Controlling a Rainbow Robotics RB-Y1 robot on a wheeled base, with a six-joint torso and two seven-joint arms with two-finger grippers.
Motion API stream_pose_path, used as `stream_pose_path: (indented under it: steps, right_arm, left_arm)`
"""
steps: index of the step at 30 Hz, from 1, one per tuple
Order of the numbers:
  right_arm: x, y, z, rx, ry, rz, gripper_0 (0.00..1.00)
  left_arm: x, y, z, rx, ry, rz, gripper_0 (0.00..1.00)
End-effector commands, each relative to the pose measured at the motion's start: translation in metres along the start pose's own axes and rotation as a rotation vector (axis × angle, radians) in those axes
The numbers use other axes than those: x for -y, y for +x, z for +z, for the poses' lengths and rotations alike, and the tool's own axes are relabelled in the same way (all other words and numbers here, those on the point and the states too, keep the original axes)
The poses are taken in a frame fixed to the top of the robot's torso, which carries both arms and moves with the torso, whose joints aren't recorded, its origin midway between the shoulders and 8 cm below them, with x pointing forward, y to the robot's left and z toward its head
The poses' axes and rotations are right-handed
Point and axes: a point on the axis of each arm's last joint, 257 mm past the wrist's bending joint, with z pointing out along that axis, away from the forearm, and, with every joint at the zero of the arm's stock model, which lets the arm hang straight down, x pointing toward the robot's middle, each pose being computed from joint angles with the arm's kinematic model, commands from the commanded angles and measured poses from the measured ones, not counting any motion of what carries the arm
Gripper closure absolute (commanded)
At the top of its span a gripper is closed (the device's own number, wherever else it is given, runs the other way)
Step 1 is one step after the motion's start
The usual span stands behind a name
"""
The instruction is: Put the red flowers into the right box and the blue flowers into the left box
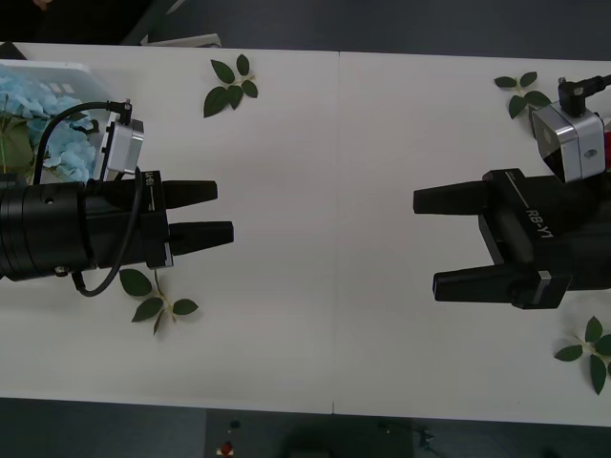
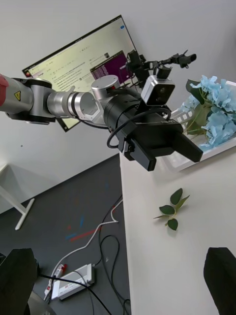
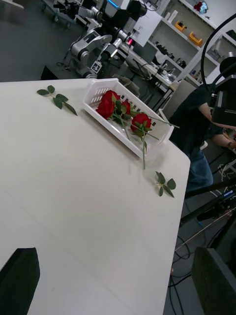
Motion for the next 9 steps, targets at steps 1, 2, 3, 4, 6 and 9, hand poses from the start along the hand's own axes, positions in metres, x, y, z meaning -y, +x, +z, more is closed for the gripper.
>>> stream_pose_path:
  steps: [1,2,3,4,6,9]
  right_arm:
    - [-0.0099,-0.0026,0.0054,0.006,-0.028,-0.005,0.0]
    - [-0.0099,-0.0026,0.0054,0.006,-0.028,-0.005,0.0]
    - [-0.0099,-0.0026,0.0054,0.006,-0.028,-0.005,0.0]
    - [-0.0099,-0.0026,0.0054,0.006,-0.028,-0.005,0.0]
    - [-0.0099,-0.0026,0.0054,0.006,-0.028,-0.005,0.0]
    - [-0.0099,-0.0026,0.0054,0.006,-0.028,-0.005,0.0]
  left_arm:
    - [0.0001,-0.0141,0.0001,0.01,-0.001,0.046,0.1]
    - [0.0001,-0.0141,0.0001,0.01,-0.001,0.046,0.1]
    - [0.0001,-0.0141,0.0001,0.01,-0.001,0.046,0.1]
    - [0.0001,-0.0141,0.0001,0.01,-0.001,0.046,0.11]
    - [0.0001,-0.0141,0.0001,0.01,-0.001,0.046,0.1]
    - [0.0001,-0.0141,0.0001,0.01,-0.001,0.046,0.11]
